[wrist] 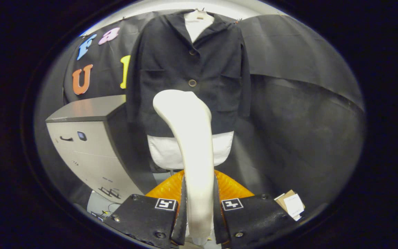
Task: Iron the clothes twice with a garment steamer, once on the left side and once on the right side.
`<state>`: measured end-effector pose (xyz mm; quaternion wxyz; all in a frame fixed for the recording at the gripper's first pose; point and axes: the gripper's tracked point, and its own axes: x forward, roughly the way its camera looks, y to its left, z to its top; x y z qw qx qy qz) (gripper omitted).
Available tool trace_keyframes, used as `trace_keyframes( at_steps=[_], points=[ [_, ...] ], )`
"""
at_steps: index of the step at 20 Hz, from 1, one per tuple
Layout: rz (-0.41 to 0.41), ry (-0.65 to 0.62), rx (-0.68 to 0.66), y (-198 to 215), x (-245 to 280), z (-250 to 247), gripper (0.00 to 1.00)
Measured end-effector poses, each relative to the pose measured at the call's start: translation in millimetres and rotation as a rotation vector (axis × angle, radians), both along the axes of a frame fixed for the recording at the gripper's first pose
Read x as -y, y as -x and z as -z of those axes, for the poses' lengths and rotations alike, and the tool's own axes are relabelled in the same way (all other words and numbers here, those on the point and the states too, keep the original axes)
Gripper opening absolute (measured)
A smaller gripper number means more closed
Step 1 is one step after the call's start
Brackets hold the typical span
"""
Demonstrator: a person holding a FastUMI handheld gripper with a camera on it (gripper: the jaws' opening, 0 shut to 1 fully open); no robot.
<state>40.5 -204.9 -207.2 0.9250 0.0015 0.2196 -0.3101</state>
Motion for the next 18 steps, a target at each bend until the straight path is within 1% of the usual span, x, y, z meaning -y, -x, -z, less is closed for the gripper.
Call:
trace_keyframes(
  at_steps=[5,10,15,18],
  points=[
    [-0.029,0.017,0.070,22,-61,-43,0.35],
    [-0.065,0.028,0.152,39,-102,-89,0.35],
    [-0.098,0.069,0.221,62,-117,-137,0.35],
    [-0.144,0.076,0.274,68,-120,-156,0.35]
  ],
)
